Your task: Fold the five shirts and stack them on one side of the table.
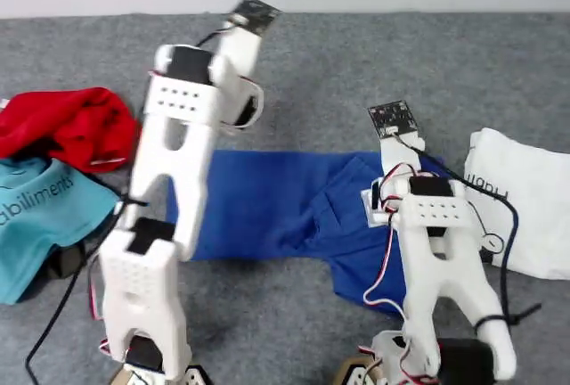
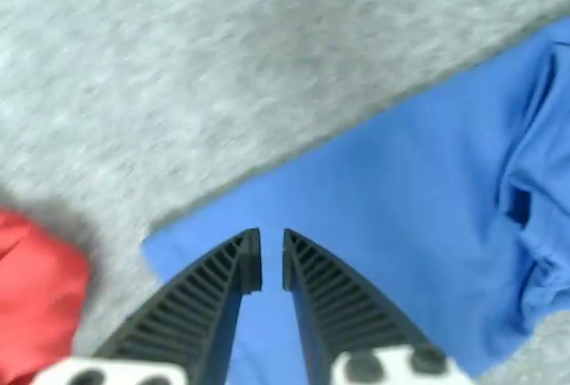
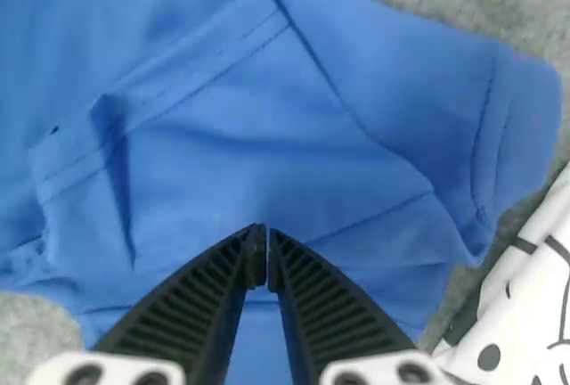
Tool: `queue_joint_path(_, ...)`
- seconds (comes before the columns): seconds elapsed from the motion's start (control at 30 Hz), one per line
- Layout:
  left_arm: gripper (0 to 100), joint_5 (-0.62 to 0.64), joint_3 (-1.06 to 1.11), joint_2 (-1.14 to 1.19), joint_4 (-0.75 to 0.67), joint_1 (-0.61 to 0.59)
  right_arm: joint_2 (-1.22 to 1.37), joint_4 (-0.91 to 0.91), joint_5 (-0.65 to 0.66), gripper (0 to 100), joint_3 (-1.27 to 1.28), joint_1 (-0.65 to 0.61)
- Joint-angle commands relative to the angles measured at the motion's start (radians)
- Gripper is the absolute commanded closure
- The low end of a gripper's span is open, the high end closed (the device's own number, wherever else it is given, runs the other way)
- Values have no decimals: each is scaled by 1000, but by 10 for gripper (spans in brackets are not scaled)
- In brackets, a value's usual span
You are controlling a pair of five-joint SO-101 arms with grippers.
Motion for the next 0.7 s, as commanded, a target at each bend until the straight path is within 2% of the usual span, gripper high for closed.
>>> queue_joint_path(0.0, 949, 3, 70, -130, 23, -58, 47, -27, -11, 988, -52, 30)
queue_joint_path(0.3, 949, 3, 163, -226, 23, -126, 229, -21, -2, 988, -49, 171)
queue_joint_path(0.5, 949, 3, 166, -249, 23, -143, 64, 173, -6, 988, -101, 122)
queue_joint_path(0.67, 949, 2, 165, -262, 23, -172, -76, 182, -3, 987, -180, 65)
